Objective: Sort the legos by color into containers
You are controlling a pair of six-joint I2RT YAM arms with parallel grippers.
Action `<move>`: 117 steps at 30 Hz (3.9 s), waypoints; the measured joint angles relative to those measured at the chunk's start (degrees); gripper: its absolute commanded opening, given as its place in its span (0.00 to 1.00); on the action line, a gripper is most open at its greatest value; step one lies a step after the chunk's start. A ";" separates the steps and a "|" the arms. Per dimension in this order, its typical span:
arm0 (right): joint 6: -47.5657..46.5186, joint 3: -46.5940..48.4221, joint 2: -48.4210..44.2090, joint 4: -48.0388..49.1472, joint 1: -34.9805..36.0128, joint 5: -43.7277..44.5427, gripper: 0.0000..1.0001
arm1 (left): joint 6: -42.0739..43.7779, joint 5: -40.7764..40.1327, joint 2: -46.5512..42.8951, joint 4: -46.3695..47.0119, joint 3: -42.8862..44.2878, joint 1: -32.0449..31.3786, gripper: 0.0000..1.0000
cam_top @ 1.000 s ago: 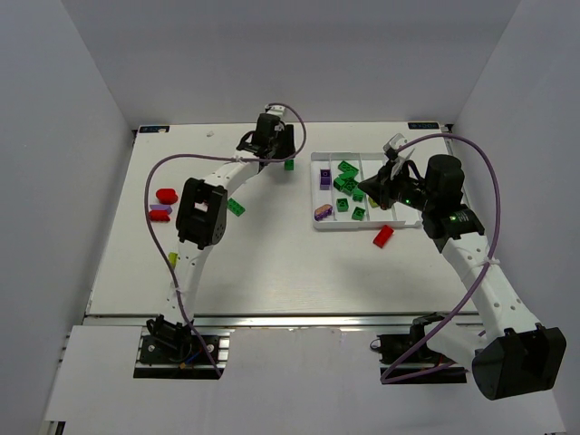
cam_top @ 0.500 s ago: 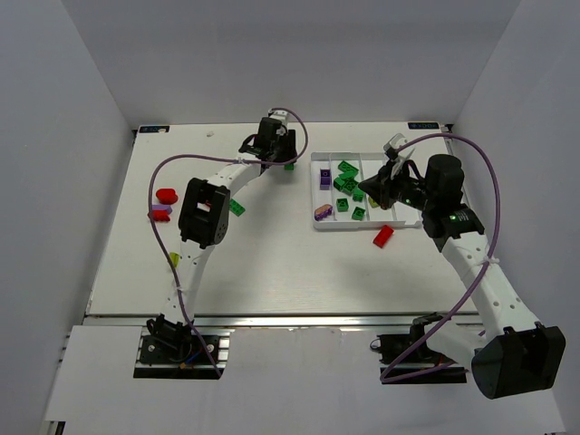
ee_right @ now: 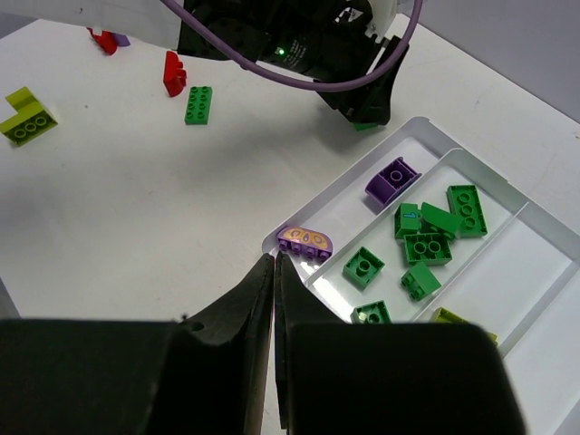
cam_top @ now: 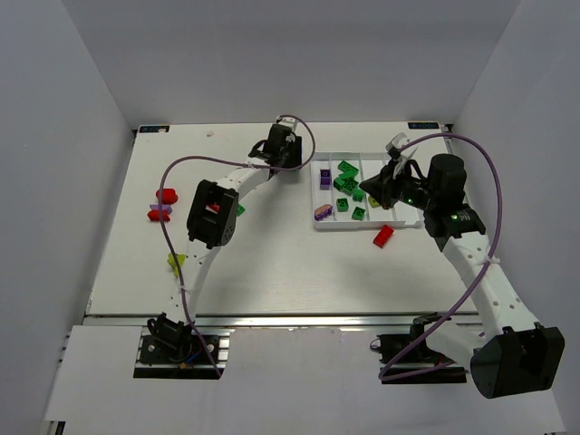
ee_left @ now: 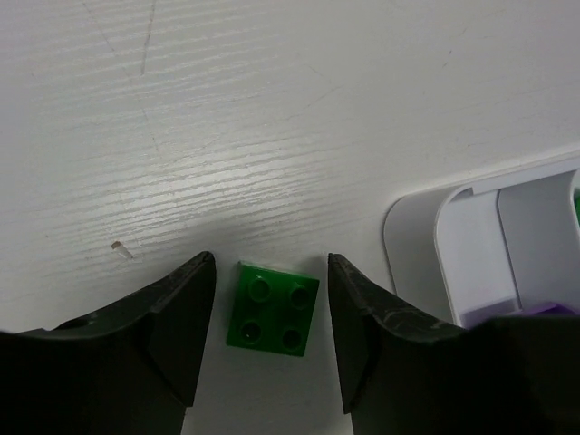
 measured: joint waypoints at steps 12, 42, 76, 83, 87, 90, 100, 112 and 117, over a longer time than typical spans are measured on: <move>0.00 0.00 0.00 0.00 0.00 -0.17 0.08 | 1.57 -3.50 0.39 -0.98 0.72 -1.16 0.09; 1.31 -0.02 -0.44 0.04 -2.14 -1.73 0.08 | 0.85 8.37 -6.99 8.26 -1.79 -11.17 0.29; -4.72 -1.97 2.62 -0.52 -4.00 -22.18 0.79 | -12.31 4.57 -54.38 6.75 -51.95 -0.63 0.62; -4.20 -1.84 4.07 -1.38 -3.93 -22.36 0.52 | -20.52 -5.77 -52.78 -4.79 -59.17 7.54 0.66; -3.45 -1.81 4.07 -1.44 -3.96 -21.16 0.52 | -23.17 -8.50 -48.39 -9.31 -58.97 7.76 0.68; -3.43 -1.81 4.07 -1.46 -3.93 -20.37 0.54 | -24.44 -9.03 -46.21 -10.82 -58.27 7.76 0.69; -3.43 -1.81 4.07 -1.46 -3.93 -18.97 0.57 | -26.49 -11.28 -35.12 -14.14 -46.62 7.69 0.70; -3.48 -1.81 3.48 -1.46 -3.96 -18.23 0.58 | -27.06 -15.30 -28.39 -22.88 -36.81 7.61 0.67; -3.45 -1.81 3.30 -1.44 -3.96 -18.12 0.58 | -25.44 -15.91 -27.74 -24.48 -35.91 7.63 0.53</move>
